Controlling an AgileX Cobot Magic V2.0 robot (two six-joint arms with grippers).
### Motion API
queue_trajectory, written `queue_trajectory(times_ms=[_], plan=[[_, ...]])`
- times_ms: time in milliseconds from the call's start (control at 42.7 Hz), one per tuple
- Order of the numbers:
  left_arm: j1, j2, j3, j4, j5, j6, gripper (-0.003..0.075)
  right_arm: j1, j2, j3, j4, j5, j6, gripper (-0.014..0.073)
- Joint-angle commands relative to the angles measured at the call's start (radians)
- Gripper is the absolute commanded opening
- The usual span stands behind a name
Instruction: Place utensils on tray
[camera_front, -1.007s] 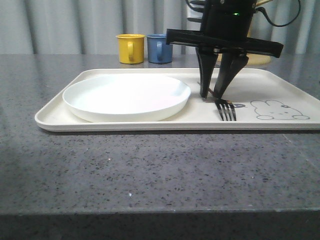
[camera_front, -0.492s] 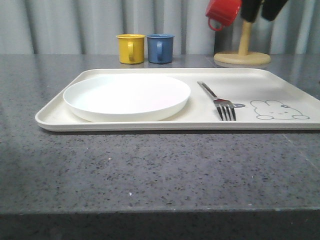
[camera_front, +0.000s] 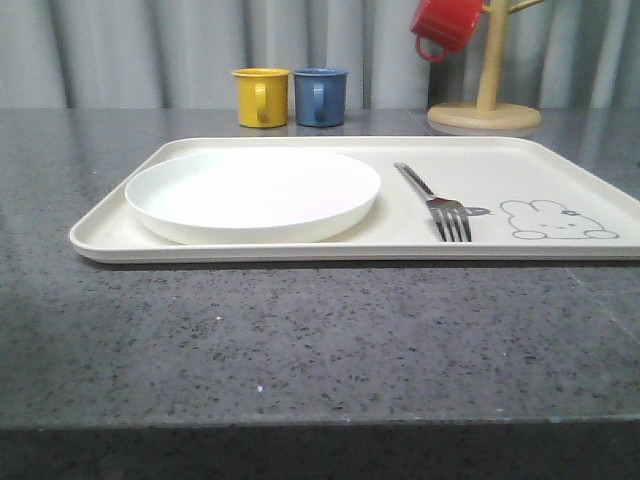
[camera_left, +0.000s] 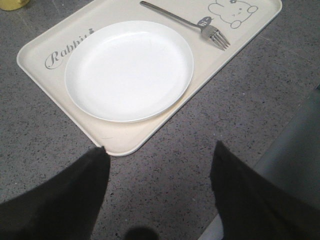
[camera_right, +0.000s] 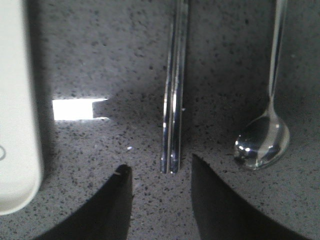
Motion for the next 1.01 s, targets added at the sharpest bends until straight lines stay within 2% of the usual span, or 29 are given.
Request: queue_trajectory(times_ms=[0,328,538,772,843,983], plan=[[-0.008,-0.002,-0.026,-0.009,-0.066,-0.014,0.0438,-0.045,-0.019,0.004,0.054,-0.063,-0.027,0.0322],[-0.008,-0.002,-0.026,-0.009,-0.066,-0.014,0.0439,-0.049,0.062,0.007,0.064,-0.114,-0.029,0.0321],[-0.008,-0.002,-0.026,-0.009,-0.066,-0.014,0.0439,-0.044,0.084,0.007,0.066,-0.135,-0.030,0.0254],[-0.008,-0.002,-0.026,-0.009,-0.066,-0.014,0.0438,-0.044,0.102,0.006,0.066,-0.138,-0.030,0.0248],[-0.008,-0.002,-0.026,-0.009,-0.066,-0.014,0.0438,-0.044,0.102,0.004,0.066,-0.132,-0.036,0.0211],[-0.008,-0.002,-0.026,-0.009,-0.066,-0.014,0.0438,-0.044,0.102,0.004,0.066,-0.127,-0.044,0.0054]])
